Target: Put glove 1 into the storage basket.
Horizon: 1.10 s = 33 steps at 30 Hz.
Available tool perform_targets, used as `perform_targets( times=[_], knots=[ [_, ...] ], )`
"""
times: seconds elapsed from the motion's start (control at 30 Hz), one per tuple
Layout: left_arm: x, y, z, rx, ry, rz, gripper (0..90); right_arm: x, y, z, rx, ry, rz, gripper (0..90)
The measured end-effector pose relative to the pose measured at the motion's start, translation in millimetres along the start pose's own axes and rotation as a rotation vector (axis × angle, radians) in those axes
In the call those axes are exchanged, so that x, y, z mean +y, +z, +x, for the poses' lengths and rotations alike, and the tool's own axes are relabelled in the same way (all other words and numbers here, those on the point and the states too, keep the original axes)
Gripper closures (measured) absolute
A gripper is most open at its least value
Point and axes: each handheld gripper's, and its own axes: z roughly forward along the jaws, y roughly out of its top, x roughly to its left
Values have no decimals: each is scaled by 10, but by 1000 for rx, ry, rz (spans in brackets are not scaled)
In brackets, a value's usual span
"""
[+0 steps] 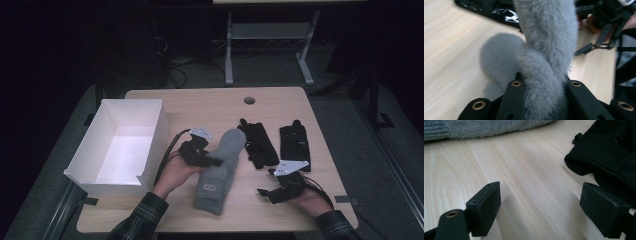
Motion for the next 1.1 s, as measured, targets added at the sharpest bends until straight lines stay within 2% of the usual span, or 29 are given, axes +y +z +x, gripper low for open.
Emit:
perform_targets(
  times=[0.07,0.1,0.17,0.2,0.27,0.3,0.33,0.37,0.4,0.43,0.5,0.53,0.57,0.6,0.77,0.8,0.93,0.97,1.07,1.1],
  knots=[
    [-19,11,-13,-30,-30,4,769,0,0,-1,0,-1,0,168],
    [-50,9,-50,-50,-32,4,767,0,0,-1,0,-1,0,168],
    [-68,11,-52,-62,-44,11,764,0,1,-2,0,-1,0,168],
    [-89,12,-43,-90,-70,19,764,0,1,-2,0,-1,0,168],
    [-144,44,-15,-75,-57,24,714,1,2,-4,1,0,-1,168],
    [-162,65,-8,-48,-42,23,714,2,3,-5,1,-1,-1,168],
    [-179,87,0,-12,-29,24,682,2,3,-5,0,-1,-1,168],
    [-201,117,11,26,-11,32,586,2,3,-5,0,0,0,168],
    [-226,157,25,52,-4,30,586,2,3,-5,0,0,0,168],
    [-253,210,56,86,-10,23,439,2,3,-5,-1,-1,0,167],
    [-262,237,75,98,-1,19,314,2,3,-5,0,0,0,167],
    [-268,283,97,120,0,23,245,2,4,-6,-1,1,0,167],
    [-268,283,97,120,0,23,217,2,4,-6,-1,1,0,167],
    [-269,296,116,116,11,34,217,3,4,-6,-2,2,-1,167],
    [-286,431,147,80,-10,57,129,5,6,-8,-2,4,0,167],
    [-291,480,156,74,8,86,127,5,6,-9,-3,3,-1,167],
    [-291,546,137,70,27,100,128,5,7,-10,-3,3,-1,167],
    [-291,578,120,76,41,123,130,5,7,-9,-3,3,-1,167],
    [-291,595,101,84,43,129,146,5,7,-9,-3,3,-1,167],
    [-279,594,90,89,54,146,156,5,7,-9,-4,4,-1,167]
  ],
)
